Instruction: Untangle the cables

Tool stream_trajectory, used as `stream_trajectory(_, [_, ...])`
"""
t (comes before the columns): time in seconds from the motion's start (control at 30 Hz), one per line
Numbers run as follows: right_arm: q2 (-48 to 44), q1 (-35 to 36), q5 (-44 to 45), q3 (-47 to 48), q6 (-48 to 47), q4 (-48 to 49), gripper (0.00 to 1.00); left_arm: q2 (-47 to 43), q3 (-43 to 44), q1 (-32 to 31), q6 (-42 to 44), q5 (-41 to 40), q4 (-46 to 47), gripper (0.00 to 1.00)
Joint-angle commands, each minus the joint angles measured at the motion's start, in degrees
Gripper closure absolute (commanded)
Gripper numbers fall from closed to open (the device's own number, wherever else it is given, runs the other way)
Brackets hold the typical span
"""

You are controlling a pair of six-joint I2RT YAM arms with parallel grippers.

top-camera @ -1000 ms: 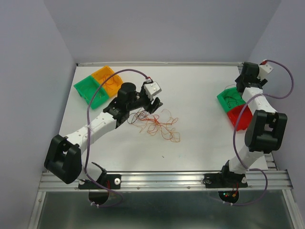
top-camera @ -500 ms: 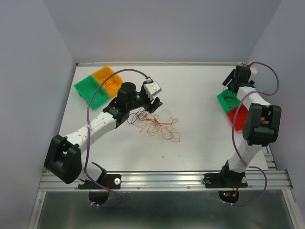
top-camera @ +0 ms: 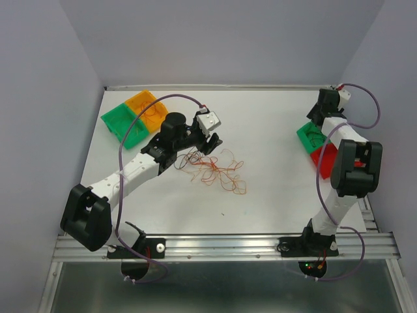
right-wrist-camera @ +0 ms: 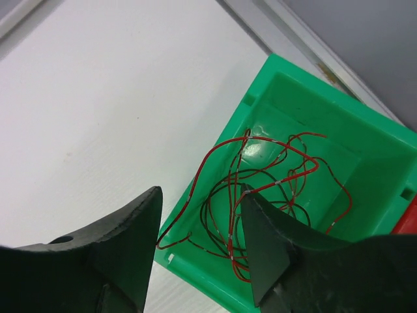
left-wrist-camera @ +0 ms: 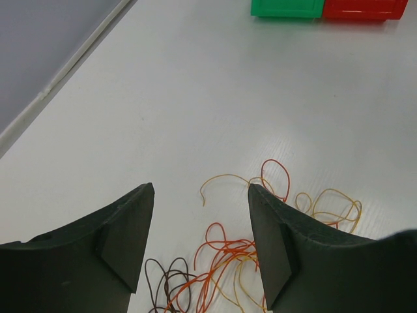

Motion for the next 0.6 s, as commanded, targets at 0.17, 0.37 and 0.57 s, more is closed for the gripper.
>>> stream_trajectory(0.17, [-6.2, 0.1, 7.2, -1.5, 0.7, 1.7, 0.68, -0.4, 2.6, 0.1, 0.3, 0.8, 1.3, 0.29])
stream_trajectory(0.37, [-5.7, 0.1, 8.6, -3.3, 1.9, 1.7, 0.99, -0.3, 2.8, 0.1, 0.3, 1.1, 1.1, 0.29])
stream_trajectory(0.57, [-1.4, 0.1, 8.2, -3.6, 2.8, 1.7, 1.00, -0.7, 2.7, 0.1, 0.2, 2.0, 0.9, 0.29])
